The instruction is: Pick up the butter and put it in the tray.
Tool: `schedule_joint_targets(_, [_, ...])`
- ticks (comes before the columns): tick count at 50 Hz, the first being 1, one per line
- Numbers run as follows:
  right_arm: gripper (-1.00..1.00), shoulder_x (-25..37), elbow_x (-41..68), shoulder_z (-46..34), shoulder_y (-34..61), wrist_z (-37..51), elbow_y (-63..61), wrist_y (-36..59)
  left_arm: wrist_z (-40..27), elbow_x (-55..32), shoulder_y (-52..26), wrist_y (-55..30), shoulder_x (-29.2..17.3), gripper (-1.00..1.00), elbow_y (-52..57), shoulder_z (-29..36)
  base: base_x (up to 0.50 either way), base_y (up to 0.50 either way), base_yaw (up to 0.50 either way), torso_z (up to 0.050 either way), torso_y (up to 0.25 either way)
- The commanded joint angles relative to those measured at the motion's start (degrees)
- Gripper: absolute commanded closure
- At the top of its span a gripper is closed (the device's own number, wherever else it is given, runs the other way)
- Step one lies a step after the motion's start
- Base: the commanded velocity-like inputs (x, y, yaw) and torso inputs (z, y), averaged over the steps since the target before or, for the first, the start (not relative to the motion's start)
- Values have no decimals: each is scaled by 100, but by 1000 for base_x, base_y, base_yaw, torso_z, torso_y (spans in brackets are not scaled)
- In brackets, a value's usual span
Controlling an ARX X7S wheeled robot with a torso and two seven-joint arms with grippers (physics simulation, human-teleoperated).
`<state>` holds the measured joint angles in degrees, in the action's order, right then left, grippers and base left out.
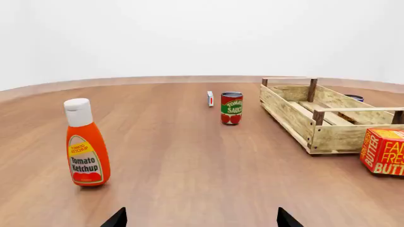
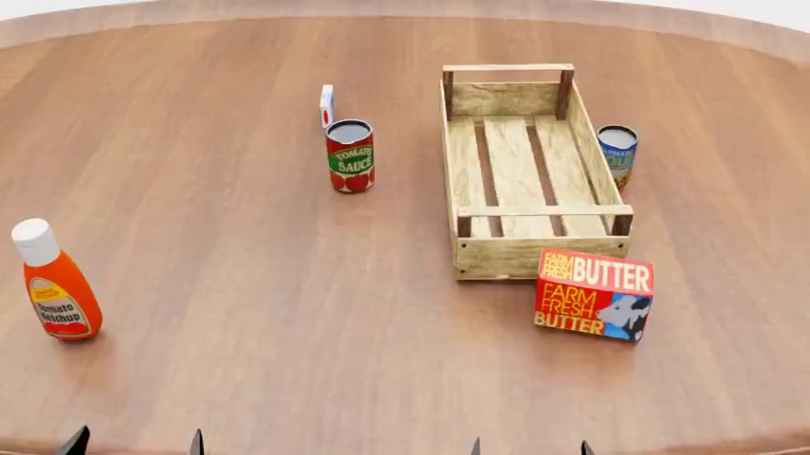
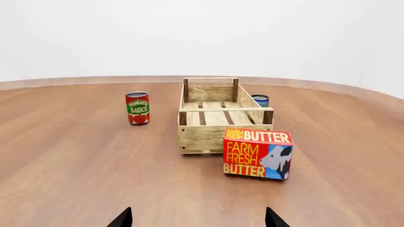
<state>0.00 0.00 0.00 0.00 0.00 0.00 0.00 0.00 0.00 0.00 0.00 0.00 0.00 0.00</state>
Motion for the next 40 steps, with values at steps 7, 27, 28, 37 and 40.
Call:
schedule_joint_targets(7, [-100, 234, 191, -297, -14, 284, -16, -51, -285, -162, 15, 61, -227, -100, -12, 304, 0, 0, 0, 0, 0])
schedule_joint_targets(27, [-100, 409, 439, -493, 56, 502, -37, 243, -465, -375, 13, 98, -417, -100, 7, 531, 0, -324, 0, 0, 0])
schedule_joint_targets(28, [-100, 418, 431, -507, 56, 516, -40, 245, -482, -367, 13, 109, -423, -100, 2, 545, 0, -500, 0, 0, 0])
schedule_joint_targets(37, [-100, 477, 462, -585, 67, 599, -38, 239, -557, -398, -7, 129, -483, -100, -25, 624, 0, -500, 0, 0, 0])
schedule_joint_targets(40, [-100, 480, 460, -604, 82, 636, 71, 140, -573, -413, -10, 127, -502, -100, -25, 650, 0, -500, 0, 0, 0])
